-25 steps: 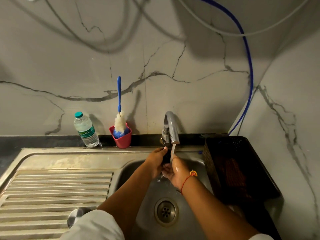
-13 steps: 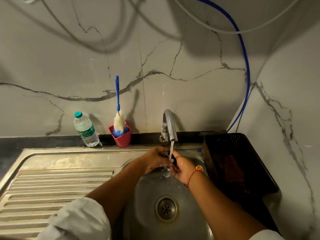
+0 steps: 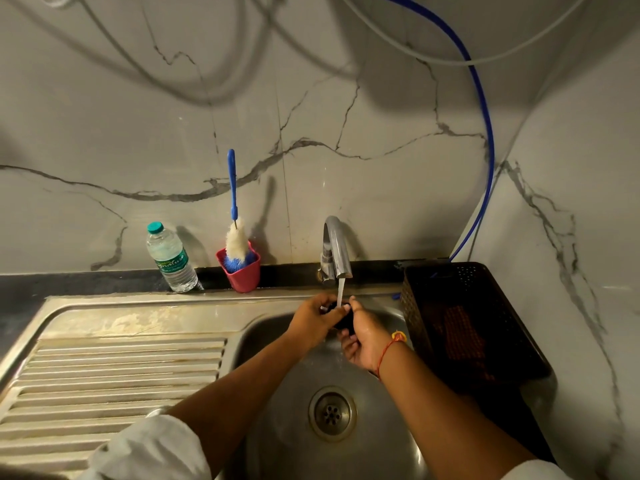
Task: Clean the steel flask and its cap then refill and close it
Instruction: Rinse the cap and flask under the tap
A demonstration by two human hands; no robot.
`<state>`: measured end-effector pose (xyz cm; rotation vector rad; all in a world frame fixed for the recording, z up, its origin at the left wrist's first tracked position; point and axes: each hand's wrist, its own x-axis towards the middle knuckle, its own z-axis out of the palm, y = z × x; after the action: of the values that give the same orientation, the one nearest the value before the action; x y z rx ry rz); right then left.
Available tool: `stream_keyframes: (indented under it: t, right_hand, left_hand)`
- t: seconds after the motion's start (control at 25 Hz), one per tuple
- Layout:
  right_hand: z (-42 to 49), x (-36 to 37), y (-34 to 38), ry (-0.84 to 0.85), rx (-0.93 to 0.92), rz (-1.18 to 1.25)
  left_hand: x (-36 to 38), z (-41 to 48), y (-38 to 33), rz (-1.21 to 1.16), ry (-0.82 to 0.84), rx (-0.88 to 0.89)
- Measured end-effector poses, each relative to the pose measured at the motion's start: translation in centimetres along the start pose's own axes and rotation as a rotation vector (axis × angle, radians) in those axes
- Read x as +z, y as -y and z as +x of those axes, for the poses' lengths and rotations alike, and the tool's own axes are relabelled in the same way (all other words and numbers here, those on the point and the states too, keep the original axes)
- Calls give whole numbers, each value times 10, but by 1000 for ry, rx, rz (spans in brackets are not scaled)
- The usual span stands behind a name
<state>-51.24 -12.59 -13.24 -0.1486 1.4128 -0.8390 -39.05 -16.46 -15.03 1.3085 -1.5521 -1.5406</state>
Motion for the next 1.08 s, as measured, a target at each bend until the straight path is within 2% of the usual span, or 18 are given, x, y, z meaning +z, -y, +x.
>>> stream_keyframes:
  t: [0.16, 0.32, 0.64, 0.8, 1.08]
  right_hand:
    - [-2, 6, -2, -86, -156, -120]
    - [-1, 7, -5, -61, -284, -183]
    - [1, -1, -8, 95, -482, -237]
    - [-1, -4, -8, 34, -672, -373]
    - [4, -9, -5, -53, -811, -603]
  left_hand:
    - [5, 0, 0, -105, -81, -54]
    - [9, -5, 2, -300, -184, -167]
    - [-3, -13, 3, -533, -106, -282]
    - [-2, -15, 1, -511, -95, -310]
    - [-1, -13, 1, -418, -84, -361]
